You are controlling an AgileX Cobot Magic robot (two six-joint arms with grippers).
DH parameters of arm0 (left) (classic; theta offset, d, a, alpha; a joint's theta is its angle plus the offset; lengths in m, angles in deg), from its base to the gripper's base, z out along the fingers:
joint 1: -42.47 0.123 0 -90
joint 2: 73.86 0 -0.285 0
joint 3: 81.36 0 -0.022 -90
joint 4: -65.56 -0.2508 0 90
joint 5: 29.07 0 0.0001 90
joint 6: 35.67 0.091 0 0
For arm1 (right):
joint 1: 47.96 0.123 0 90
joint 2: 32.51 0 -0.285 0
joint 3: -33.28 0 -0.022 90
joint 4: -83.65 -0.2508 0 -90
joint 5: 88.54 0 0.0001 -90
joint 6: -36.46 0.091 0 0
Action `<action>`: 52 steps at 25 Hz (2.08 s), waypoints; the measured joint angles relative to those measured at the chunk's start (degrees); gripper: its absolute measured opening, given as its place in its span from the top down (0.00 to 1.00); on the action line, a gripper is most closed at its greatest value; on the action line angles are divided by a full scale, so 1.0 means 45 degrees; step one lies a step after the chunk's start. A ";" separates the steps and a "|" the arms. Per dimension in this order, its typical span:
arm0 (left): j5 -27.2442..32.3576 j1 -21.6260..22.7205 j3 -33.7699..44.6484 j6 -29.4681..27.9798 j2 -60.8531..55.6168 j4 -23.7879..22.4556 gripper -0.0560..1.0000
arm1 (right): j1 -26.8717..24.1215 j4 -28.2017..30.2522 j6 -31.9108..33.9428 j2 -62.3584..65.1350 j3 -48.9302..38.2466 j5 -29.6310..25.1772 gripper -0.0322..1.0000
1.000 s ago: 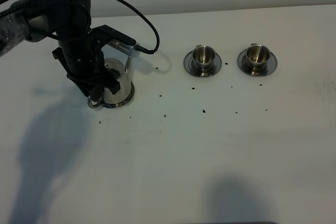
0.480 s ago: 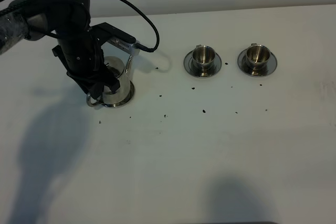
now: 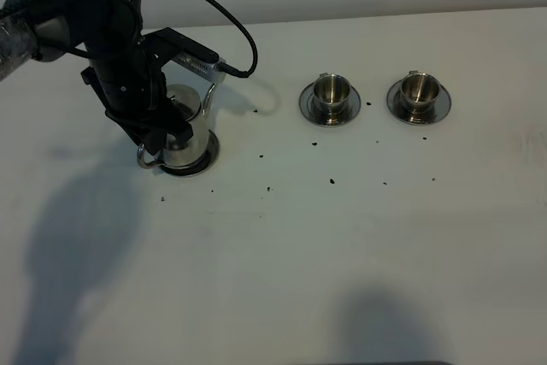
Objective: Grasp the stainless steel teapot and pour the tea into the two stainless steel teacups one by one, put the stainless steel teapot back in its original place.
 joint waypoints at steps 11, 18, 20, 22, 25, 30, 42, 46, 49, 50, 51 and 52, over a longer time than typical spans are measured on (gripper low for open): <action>-0.0702 0.0000 0.0000 0.1360 -0.0648 -0.0027 0.73 | 0.0000 0.0000 0.0000 0.0000 0.0000 0.0000 0.54; -0.2164 -0.0504 0.0000 0.3134 -0.1228 -0.0044 0.73 | 0.0000 0.0000 0.0000 0.0000 0.0000 0.0000 0.54; -0.2773 -0.0800 0.0000 0.3266 -0.1238 -0.0034 0.73 | 0.0000 0.0000 0.0000 0.0000 0.0000 0.0000 0.54; -0.3354 -0.1113 0.0000 0.3337 -0.1238 -0.0034 0.73 | 0.0000 0.0000 0.0000 0.0000 0.0000 0.0000 0.54; -0.3712 -0.1478 -0.0333 0.3374 -0.1172 -0.0018 0.73 | 0.0000 0.0000 0.0000 0.0000 0.0000 0.0000 0.54; -0.3687 -0.1895 -0.1736 0.3374 -0.0800 -0.0004 0.73 | 0.0000 0.0000 0.0000 0.0000 0.0000 0.0000 0.54; -0.2760 -0.2604 -0.6627 0.3736 0.1989 -0.0051 0.73 | 0.0000 0.0000 0.0000 0.0000 0.0000 0.0000 0.54; -0.2760 -0.2630 -0.8074 0.4052 0.2781 -0.0055 0.73 | 0.0000 0.0000 0.0000 0.0000 0.0000 0.0000 0.54; -0.2793 -0.2630 -0.8590 0.4431 0.3046 -0.0055 0.73 | 0.0000 0.0000 0.0000 0.0000 0.0000 0.0000 0.54; -0.2793 -0.2630 -0.8653 0.4637 0.3085 -0.0055 0.73 | 0.0000 0.0000 0.0000 0.0000 0.0000 0.0000 0.54; -0.2853 -0.2630 -0.8664 0.4825 0.3111 -0.0055 0.73 | 0.0000 0.0000 0.0000 0.0000 0.0000 0.0000 0.54; -0.2948 -0.2630 -0.8668 0.4929 0.3152 -0.0055 0.73 | 0.0000 0.0000 0.0000 0.0000 0.0000 0.0000 0.54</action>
